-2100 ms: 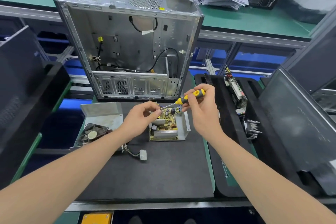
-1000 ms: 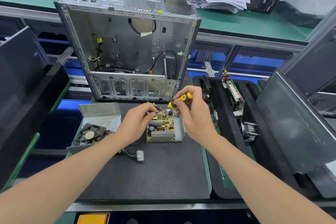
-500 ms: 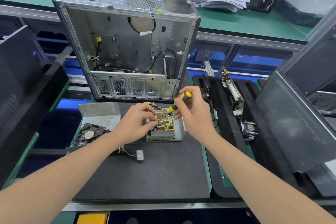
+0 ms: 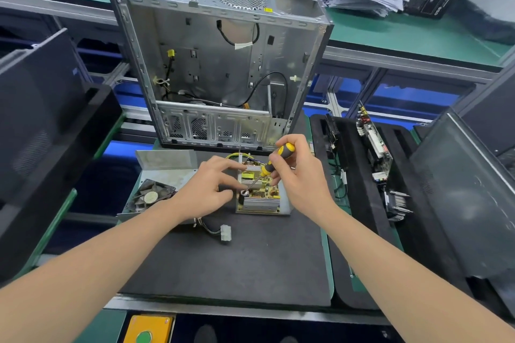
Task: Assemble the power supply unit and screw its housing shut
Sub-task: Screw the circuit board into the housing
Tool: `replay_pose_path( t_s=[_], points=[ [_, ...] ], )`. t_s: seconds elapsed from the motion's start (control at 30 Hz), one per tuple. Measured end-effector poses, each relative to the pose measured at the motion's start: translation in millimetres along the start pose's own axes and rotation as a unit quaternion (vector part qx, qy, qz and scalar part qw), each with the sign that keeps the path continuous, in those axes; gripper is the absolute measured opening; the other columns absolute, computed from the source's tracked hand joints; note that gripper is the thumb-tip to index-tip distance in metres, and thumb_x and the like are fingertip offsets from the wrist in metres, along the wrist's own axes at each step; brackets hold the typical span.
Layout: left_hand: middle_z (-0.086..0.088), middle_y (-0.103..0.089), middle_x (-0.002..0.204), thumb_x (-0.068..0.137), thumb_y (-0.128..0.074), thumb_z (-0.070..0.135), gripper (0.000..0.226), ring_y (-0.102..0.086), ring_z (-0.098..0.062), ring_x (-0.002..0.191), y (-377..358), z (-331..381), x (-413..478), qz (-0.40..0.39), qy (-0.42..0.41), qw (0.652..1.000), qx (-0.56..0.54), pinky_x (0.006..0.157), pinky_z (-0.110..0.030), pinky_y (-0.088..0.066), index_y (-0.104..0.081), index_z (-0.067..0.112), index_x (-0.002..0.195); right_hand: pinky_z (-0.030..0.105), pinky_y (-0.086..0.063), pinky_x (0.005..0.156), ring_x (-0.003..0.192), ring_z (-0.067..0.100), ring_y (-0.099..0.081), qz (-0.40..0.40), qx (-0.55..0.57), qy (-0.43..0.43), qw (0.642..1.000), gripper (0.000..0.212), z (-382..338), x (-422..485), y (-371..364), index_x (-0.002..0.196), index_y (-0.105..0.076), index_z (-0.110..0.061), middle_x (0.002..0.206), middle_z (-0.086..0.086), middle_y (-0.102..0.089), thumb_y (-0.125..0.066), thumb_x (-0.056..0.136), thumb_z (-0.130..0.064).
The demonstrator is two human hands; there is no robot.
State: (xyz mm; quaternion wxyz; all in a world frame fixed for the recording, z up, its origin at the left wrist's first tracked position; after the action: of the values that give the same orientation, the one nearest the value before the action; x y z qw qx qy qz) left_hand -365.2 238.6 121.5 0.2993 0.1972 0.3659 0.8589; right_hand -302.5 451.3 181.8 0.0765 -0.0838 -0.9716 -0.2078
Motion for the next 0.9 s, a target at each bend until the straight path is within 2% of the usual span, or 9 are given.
replay_pose_path(
  t_s=[0.1, 0.2, 0.27, 0.33, 0.43, 0.5, 0.63, 0.77, 0.9],
  points=[
    [0.014, -0.056, 0.137, 0.081, -0.067, 0.002, 0.046, -0.044, -0.011, 0.132, -0.9, -4.6, -5.1, 0.025, 0.005, 1.000, -0.017, 0.115, -0.039, -0.033, -0.076, 0.032, 0.115, 0.043, -0.062, 0.064, 0.065, 0.023, -0.071, -0.009, -0.012, 0.010, 1.000, 0.018, 1.4, 1.6, -2.4, 0.110, -0.051, -0.035, 0.084, -0.002, -0.068, -0.062, 0.103, -0.023],
    [0.012, -0.048, 0.136, 0.078, -0.074, 0.022, 0.059, -0.044, -0.010, 0.130, -7.9, -7.8, -8.8, 0.012, 0.054, 0.998, -0.036, 0.112, -0.040, -0.040, -0.054, 0.029, 0.133, 0.041, -0.062, 0.066, 0.071, 0.018, -0.071, -0.031, -0.039, 0.027, 0.998, 0.024, 2.2, 1.4, -5.9, 0.108, -0.048, -0.043, 0.085, -0.005, -0.066, -0.061, 0.104, -0.023],
    [0.006, -0.041, 0.140, 0.075, -0.080, 0.040, 0.083, -0.039, -0.014, 0.131, -16.0, -11.1, -6.0, -0.022, 0.107, 0.994, 0.009, 0.112, -0.041, -0.042, -0.038, 0.024, 0.145, 0.038, -0.061, 0.068, 0.075, 0.013, -0.071, -0.053, -0.058, 0.035, 0.996, 0.027, 2.1, 0.4, -10.1, 0.107, -0.046, -0.045, 0.085, -0.007, -0.064, -0.060, 0.105, -0.022],
    [0.001, -0.039, 0.134, 0.072, -0.084, 0.050, 0.090, -0.039, -0.017, 0.127, -23.6, -15.9, -1.9, -0.037, 0.142, 0.985, 0.087, 0.108, -0.036, -0.043, -0.038, 0.018, 0.143, 0.035, -0.061, 0.069, 0.078, 0.010, -0.071, -0.078, -0.078, 0.043, 0.993, 0.026, 2.3, -0.6, -14.9, 0.108, -0.046, -0.042, 0.086, -0.009, -0.063, -0.059, 0.106, -0.020],
    [0.001, -0.041, 0.113, 0.075, -0.081, 0.055, 0.056, -0.048, -0.021, 0.107, -29.9, -15.1, -0.4, -0.045, 0.138, 0.964, 0.224, 0.090, -0.034, -0.049, -0.056, 0.022, 0.112, 0.031, -0.058, 0.071, 0.082, 0.010, -0.069, -0.111, -0.105, 0.056, 0.987, 0.019, 2.9, -1.7, -21.1, 0.113, -0.047, -0.033, 0.089, -0.007, -0.063, -0.057, 0.106, -0.019],
    [-0.002, -0.048, 0.109, 0.082, -0.076, 0.054, 0.039, -0.056, -0.025, 0.101, -33.4, -13.3, -1.5, -0.064, 0.148, 0.947, 0.277, 0.084, -0.037, -0.051, -0.063, 0.022, 0.099, 0.031, -0.056, 0.072, 0.086, 0.010, -0.068, -0.128, -0.122, 0.056, 0.983, 0.018, 4.1, -2.2, -24.4, 0.113, -0.046, -0.033, 0.091, -0.008, -0.062, -0.056, 0.107, -0.020],
    [-0.001, -0.066, 0.107, 0.090, -0.067, 0.051, 0.027, -0.066, -0.026, 0.100, -41.2, -7.6, -2.9, -0.094, 0.148, 0.916, 0.361, 0.080, -0.036, -0.042, -0.069, 0.025, 0.095, 0.036, -0.054, 0.074, 0.085, 0.013, -0.062, -0.159, -0.144, 0.057, 0.975, 0.019, 6.6, -3.3, -30.0, 0.113, -0.045, -0.035, 0.092, -0.010, -0.059, -0.056, 0.107, -0.020],
    [0.000, -0.068, 0.105, 0.093, -0.066, 0.047, 0.025, -0.067, -0.025, 0.100, -40.7, -2.9, -5.3, -0.092, 0.159, 0.896, 0.403, 0.082, -0.036, -0.038, -0.070, 0.025, 0.102, 0.048, -0.055, 0.081, 0.089, 0.019, -0.063, -0.175, -0.165, 0.052, 0.969, 0.020, 8.0, -4.3, -34.3, 0.113, -0.043, -0.036, 0.095, -0.008, -0.061, -0.056, 0.107, -0.022],
    [-0.001, -0.065, 0.107, 0.093, -0.065, 0.023, 0.011, -0.066, -0.027, 0.099, -44.5, 6.0, -9.1, -0.066, 0.204, 0.901, 0.377, 0.076, -0.033, -0.036, -0.068, 0.020, 0.103, 0.049, -0.053, 0.084, 0.093, 0.023, -0.061, -0.196, -0.188, 0.065, 0.960, 0.017, 8.8, -6.5, -38.2, 0.115, -0.043, -0.032, 0.099, -0.007, -0.059, -0.056, 0.107, -0.023]
  ],
)
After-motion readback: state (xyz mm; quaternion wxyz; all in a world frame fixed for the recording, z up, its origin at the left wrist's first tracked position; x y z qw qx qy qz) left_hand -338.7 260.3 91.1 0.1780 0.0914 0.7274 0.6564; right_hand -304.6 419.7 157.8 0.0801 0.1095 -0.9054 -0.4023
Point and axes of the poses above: each hand's wrist, its own x-axis towards the middle knuckle, its own y-axis out of the back of the hand, z = x × y, the point moved 2 cm from there along x, towards the middle knuckle
